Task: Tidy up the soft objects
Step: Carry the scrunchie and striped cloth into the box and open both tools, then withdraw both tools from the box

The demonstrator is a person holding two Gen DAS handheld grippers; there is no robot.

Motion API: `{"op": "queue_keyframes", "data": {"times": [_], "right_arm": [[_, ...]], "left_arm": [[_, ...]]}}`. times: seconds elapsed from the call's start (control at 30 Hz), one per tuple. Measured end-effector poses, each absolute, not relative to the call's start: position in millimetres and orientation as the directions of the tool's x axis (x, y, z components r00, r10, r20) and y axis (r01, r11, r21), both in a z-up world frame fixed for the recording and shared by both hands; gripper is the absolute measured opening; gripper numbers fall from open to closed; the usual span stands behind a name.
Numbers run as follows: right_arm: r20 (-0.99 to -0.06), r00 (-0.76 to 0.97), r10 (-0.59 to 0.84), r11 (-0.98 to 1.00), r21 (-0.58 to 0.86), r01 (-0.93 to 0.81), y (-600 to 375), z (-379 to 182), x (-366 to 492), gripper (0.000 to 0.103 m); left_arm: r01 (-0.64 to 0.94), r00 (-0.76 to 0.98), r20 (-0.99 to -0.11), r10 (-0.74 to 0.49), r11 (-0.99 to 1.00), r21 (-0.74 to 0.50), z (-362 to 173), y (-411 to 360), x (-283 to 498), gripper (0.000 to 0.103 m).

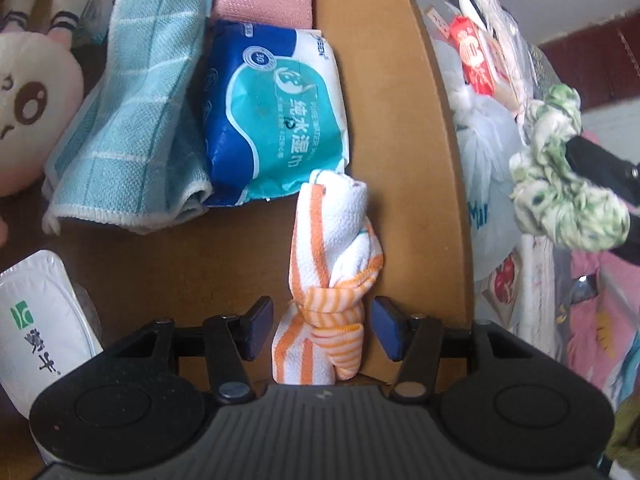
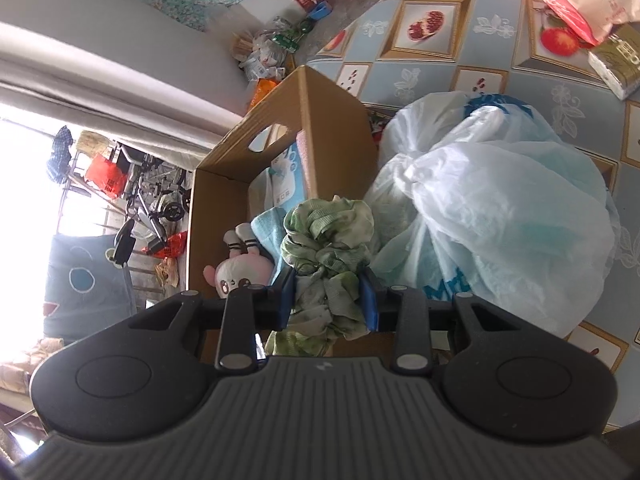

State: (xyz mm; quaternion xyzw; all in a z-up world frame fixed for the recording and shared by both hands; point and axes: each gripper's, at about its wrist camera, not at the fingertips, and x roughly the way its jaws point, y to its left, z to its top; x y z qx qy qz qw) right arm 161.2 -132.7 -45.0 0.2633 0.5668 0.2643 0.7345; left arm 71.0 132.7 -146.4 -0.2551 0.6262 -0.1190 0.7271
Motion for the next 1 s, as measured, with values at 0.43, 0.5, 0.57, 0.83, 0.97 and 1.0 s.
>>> {"op": "queue_keyframes", "data": {"times": [0.43,0.5,0.57,0.83,0.97,1.0], "right_arm": [[-0.691,0.066,0.720,0.673,0.673,-0.307,-31,-40,157,0.035],[-0.719,0.031,0.694,0.676,0.637,-0.369,-11,-44,152,0.036],[-0.763,-0.003,0.646,0.681,0.578,-0.449,10,-48,144,0.037],[-0.896,-0.023,0.444,0.681,0.354,-0.641,49,-70,109,0.052],[-0.900,-0.017,0.436,0.688,0.346,-0.638,45,-71,109,0.052],[-0.897,-0.014,0.441,0.691,0.349,-0.633,43,-70,110,0.052]], "left_arm": [[-0.279,0.259,-0.891,-0.373,0.854,-0.439,-86,191,33,0.061],[-0.311,0.266,-0.901,-0.342,0.855,-0.416,-81,200,27,0.061],[-0.330,0.276,-0.910,-0.309,0.859,-0.392,-75,211,19,0.062],[-0.371,0.286,-0.919,-0.271,0.853,-0.367,-77,228,8,0.063],[-0.357,0.298,-0.918,-0.263,0.861,-0.362,-77,225,7,0.063],[-0.353,0.298,-0.919,-0.259,0.865,-0.358,-77,224,7,0.063]]}}
